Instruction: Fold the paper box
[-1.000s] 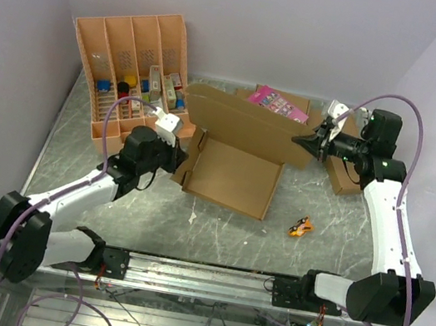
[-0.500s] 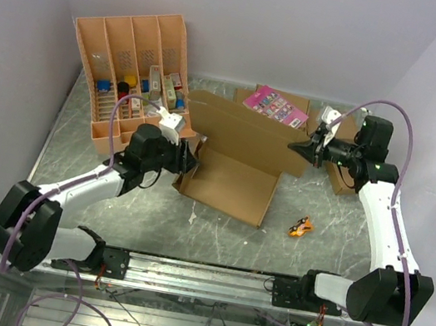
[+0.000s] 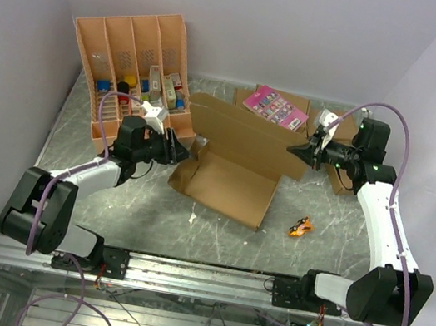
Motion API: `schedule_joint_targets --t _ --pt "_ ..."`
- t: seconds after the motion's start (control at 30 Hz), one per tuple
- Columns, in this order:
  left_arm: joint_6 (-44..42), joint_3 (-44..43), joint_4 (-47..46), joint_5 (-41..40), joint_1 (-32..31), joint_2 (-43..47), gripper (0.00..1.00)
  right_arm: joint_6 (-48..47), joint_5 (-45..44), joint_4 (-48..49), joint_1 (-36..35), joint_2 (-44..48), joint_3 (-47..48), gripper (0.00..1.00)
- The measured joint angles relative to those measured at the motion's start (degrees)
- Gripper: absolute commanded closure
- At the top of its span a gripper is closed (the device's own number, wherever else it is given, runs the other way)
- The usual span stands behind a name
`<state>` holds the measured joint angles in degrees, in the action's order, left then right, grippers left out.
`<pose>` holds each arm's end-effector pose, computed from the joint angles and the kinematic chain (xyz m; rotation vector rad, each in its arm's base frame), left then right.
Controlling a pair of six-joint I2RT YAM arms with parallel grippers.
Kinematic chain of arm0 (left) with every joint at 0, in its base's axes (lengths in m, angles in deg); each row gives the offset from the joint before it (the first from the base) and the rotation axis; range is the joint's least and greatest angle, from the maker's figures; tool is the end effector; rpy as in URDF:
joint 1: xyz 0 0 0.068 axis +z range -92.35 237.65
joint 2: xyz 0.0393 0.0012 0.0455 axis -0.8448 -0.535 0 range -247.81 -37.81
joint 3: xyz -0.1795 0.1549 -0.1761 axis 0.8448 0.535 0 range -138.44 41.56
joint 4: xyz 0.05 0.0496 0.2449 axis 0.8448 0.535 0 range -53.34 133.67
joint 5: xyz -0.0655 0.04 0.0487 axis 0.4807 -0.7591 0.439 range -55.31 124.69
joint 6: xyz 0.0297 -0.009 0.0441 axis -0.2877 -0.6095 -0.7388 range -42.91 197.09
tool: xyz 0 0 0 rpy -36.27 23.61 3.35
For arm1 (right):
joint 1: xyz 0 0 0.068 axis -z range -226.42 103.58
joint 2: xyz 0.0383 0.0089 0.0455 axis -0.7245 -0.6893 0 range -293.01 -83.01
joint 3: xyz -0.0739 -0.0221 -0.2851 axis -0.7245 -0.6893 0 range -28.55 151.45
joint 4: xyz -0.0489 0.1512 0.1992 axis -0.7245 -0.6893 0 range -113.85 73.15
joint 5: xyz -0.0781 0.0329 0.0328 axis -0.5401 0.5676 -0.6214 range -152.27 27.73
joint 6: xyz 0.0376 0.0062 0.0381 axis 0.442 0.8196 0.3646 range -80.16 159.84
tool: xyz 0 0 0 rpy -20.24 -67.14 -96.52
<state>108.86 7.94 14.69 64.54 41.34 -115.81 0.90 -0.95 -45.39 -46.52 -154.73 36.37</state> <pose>0.2534 -0.0928 0.2310 0.0861 2.0580 -1.0466 0.2474 0.0316 0.3650 -1.1395 1.5372 0.7084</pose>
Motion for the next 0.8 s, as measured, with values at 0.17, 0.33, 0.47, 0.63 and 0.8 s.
schedule_joint_targets --t 0.17,0.33,0.47,0.63,0.8 --pt "3.48 1.14 -4.66 3.50 1.40 -1.92 0.56 -0.31 -0.24 0.00 0.00 0.00 -0.24 1.00" --pt "8.02 2.86 -10.38 6.58 3.13 -4.94 0.75 -0.68 -0.28 -0.02 0.00 0.00 -0.37 1.00" --pt "10.14 3.10 -12.59 7.61 3.80 -6.95 0.93 -0.79 -0.31 -0.02 0.00 0.02 -0.44 1.00" --pt "10.43 3.10 -11.89 7.48 3.96 -8.07 0.93 -0.83 -0.35 -0.02 0.00 0.02 -0.46 1.00" --pt "7.15 1.16 -5.99 5.79 4.00 -8.04 0.93 -0.85 -0.48 -0.02 0.00 0.22 -0.46 1.00"
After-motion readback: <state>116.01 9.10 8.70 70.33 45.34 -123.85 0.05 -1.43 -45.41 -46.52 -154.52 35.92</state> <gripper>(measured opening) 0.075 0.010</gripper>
